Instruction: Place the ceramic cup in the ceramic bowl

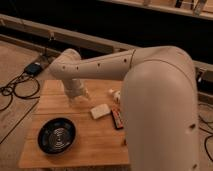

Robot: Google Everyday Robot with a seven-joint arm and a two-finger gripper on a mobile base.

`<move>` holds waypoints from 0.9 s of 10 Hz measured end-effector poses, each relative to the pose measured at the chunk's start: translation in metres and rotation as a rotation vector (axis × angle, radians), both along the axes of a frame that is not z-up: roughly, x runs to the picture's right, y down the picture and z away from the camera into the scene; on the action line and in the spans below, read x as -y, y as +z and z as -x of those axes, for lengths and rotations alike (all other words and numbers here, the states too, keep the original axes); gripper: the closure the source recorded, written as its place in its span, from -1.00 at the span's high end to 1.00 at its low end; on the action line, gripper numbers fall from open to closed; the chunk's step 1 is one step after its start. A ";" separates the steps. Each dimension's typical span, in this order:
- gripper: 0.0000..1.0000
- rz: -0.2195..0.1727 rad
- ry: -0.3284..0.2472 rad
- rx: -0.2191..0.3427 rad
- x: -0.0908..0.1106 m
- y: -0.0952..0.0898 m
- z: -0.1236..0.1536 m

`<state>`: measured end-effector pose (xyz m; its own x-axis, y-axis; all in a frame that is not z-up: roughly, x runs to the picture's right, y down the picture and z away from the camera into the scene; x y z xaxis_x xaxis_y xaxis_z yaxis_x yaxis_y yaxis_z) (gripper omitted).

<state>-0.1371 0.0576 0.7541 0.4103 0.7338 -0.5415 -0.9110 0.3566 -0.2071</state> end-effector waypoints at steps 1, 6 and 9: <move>0.30 -0.020 -0.044 0.030 0.011 0.011 0.005; 0.30 -0.085 -0.205 0.191 0.055 0.062 0.037; 0.30 -0.085 -0.251 0.258 0.058 0.080 0.061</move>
<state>-0.1984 -0.0003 0.8341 0.6982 0.6307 -0.3386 -0.7148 0.5881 -0.3784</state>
